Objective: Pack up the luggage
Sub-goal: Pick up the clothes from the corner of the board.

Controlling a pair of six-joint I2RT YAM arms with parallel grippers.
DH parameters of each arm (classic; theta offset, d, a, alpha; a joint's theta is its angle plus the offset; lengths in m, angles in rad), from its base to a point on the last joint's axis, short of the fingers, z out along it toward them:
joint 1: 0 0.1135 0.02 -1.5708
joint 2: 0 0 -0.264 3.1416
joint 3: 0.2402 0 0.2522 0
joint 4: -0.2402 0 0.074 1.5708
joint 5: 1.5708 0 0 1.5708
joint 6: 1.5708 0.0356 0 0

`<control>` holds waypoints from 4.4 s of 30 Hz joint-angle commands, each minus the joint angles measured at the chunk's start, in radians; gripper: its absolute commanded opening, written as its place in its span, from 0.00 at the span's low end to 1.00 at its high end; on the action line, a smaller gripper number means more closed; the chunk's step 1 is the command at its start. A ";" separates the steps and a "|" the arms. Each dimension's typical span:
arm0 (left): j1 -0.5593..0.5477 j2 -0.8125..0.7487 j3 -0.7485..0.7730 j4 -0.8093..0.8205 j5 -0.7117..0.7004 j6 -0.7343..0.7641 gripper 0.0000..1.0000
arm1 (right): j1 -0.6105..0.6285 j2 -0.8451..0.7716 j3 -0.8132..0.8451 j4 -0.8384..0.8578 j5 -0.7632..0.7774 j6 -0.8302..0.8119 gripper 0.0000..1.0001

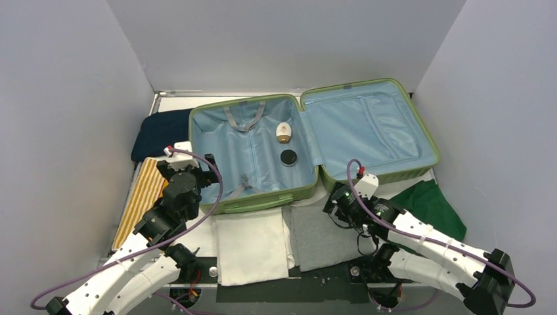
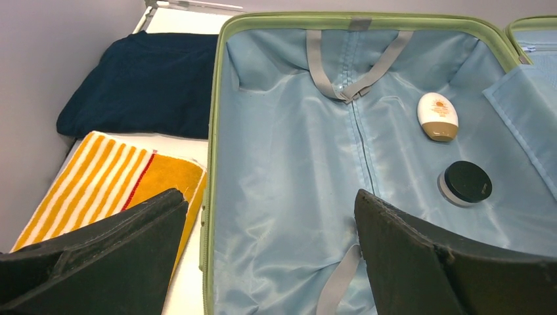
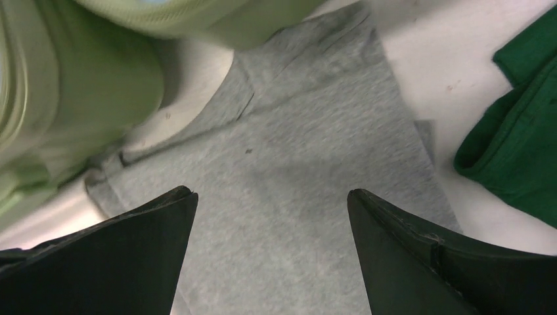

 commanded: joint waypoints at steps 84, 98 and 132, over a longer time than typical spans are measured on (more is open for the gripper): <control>-0.291 0.071 -0.395 -0.395 0.623 -1.020 0.18 | 0.202 0.047 -0.110 0.596 -0.339 -0.470 0.85; -0.291 0.080 -0.063 -0.631 0.580 -0.875 0.00 | 0.203 0.023 -0.014 0.542 -0.347 -0.507 0.84; -0.294 0.227 -0.234 -0.612 0.612 -1.000 0.97 | 0.203 0.007 -0.071 0.594 -0.370 -0.491 0.85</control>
